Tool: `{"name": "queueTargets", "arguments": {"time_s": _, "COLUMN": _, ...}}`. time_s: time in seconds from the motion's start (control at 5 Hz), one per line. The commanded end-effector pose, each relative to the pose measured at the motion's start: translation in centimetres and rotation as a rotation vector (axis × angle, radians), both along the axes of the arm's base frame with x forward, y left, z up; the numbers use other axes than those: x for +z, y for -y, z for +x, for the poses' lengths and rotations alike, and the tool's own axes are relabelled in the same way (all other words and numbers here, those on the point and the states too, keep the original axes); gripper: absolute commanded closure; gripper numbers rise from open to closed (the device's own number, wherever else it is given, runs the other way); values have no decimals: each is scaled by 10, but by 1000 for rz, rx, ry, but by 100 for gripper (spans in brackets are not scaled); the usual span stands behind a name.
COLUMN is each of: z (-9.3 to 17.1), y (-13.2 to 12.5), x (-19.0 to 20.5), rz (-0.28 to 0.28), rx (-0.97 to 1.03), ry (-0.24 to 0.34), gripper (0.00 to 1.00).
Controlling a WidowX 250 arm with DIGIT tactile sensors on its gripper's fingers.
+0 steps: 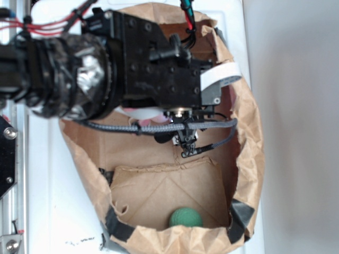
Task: Grab the pink bunny.
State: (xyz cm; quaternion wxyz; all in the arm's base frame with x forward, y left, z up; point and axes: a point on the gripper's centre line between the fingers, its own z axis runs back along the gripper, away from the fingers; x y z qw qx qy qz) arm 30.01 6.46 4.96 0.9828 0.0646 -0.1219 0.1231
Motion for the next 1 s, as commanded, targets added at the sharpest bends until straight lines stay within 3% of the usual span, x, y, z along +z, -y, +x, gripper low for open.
{"name": "queueTargets", "arguments": {"time_s": 0.0, "z": 4, "y": -5, "x": 1, "rz": 17, "rx": -15, "ry": 23, "gripper": 0}}
{"name": "queueTargets", "arguments": {"time_s": 0.4, "z": 0, "y": 0, "x": -8, "rz": 15, "rx": -31, "ry": 7, "gripper": 0}}
{"name": "queueTargets", "arguments": {"time_s": 0.6, "z": 1, "y": -1, "x": -8, "rz": 1, "rx": -17, "ry": 1, "gripper": 100}}
{"name": "queueTargets", "arguments": {"time_s": 0.8, "z": 2, "y": -2, "x": -6, "rz": -4, "rx": -10, "ry": 4, "gripper": 100}}
